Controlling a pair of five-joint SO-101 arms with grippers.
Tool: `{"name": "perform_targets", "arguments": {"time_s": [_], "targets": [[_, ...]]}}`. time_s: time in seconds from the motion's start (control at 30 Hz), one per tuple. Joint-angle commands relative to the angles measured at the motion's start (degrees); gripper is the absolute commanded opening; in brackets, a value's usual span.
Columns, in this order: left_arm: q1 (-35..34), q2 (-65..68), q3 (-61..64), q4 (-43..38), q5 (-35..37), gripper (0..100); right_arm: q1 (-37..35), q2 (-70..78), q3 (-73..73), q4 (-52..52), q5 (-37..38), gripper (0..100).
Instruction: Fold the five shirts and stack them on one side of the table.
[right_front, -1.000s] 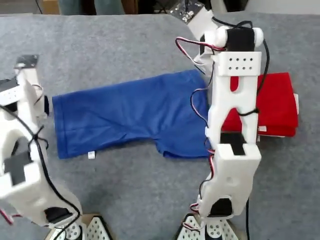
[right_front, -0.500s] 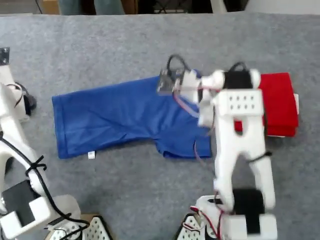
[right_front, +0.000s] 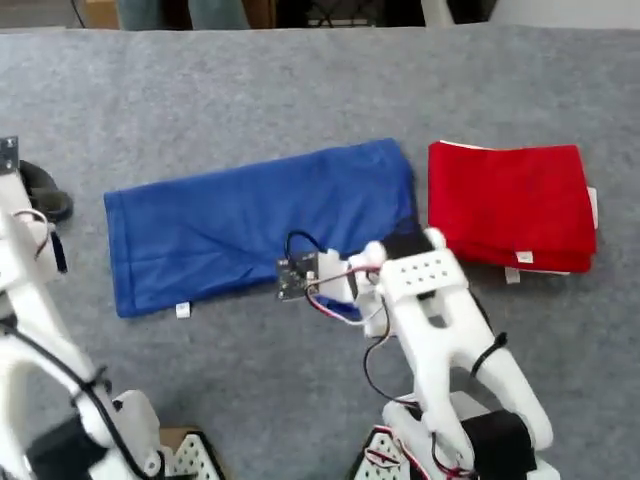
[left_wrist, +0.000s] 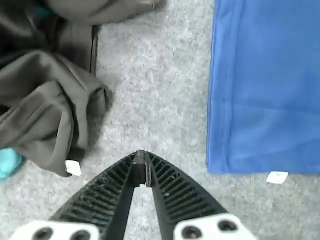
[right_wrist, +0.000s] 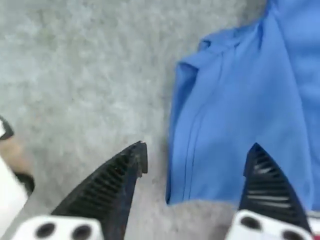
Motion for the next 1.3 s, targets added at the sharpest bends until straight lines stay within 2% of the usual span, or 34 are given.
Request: {"name": "perform_targets", "arguments": {"time_s": [0.0, 0.17, 0.43, 0.83, 0.97, 1.27], "targets": [[-0.04, -6.51, 4.62, -1.49, -0.35, 3, -0.53, -1.27, 3.12, -6.33, 0.53, 31.9], [-0.04, -8.79, 10.59, -3.08, -0.35, 3, -0.35, 5.58, 3.38, -12.04, 0.53, 31.9], [-0.57, -8.88, 11.03, -2.73, -0.35, 3, -0.18, 17.01, -2.24, -13.01, 0.44, 31.2], [-0.66, -8.88, 10.95, -2.64, -0.35, 3, 3.60, 23.16, -8.22, -14.59, 0.44, 1.5], [-0.66, -8.88, 9.71, -2.64, -0.35, 3, 3.60, 23.25, -10.07, -14.42, 0.44, 1.4], [-0.66, -8.88, 8.04, -2.55, -0.35, 3, 3.60, 23.34, -26.86, 0.79, 0.44, 1.4]]}}
